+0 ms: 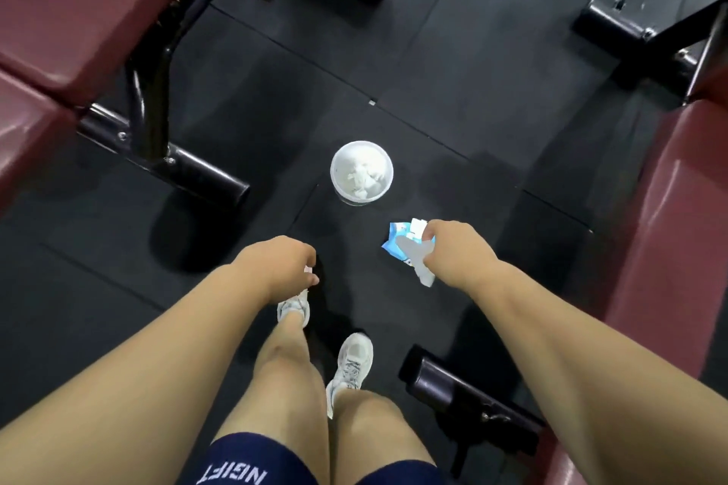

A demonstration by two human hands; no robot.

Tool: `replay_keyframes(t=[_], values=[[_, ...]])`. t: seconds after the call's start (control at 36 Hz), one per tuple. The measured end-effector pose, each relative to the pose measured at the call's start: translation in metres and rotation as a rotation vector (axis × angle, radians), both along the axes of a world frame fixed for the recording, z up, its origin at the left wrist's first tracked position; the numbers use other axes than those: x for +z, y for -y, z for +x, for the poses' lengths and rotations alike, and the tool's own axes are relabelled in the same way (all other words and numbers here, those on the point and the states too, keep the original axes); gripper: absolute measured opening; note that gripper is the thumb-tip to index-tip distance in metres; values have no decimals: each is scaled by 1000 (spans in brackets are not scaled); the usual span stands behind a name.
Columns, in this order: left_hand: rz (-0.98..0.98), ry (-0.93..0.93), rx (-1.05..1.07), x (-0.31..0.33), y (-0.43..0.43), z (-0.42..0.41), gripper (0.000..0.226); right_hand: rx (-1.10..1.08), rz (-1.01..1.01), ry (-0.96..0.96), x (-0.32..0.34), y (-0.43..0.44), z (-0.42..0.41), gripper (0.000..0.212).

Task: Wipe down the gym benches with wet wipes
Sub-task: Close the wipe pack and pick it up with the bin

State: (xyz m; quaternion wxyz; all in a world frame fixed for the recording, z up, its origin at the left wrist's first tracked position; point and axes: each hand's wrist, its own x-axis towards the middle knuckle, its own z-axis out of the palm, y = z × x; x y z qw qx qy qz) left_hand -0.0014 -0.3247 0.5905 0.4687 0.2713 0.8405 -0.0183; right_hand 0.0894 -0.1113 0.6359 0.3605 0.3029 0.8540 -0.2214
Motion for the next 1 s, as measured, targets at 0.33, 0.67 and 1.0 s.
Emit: replay_keyframes(t=[0.33,0.67,1.0], values=[[46,-2,-166,-188,-64,-125,26,-142,56,-67,-212,-42,-135,27],[36,-40,-362,-383,-101,-126,32,-190,-19,-322,-438,-84,-155,46],[22,-116,-710,-442,-164,-89,29,-21,11,-476,-481,-141,-75,18]])
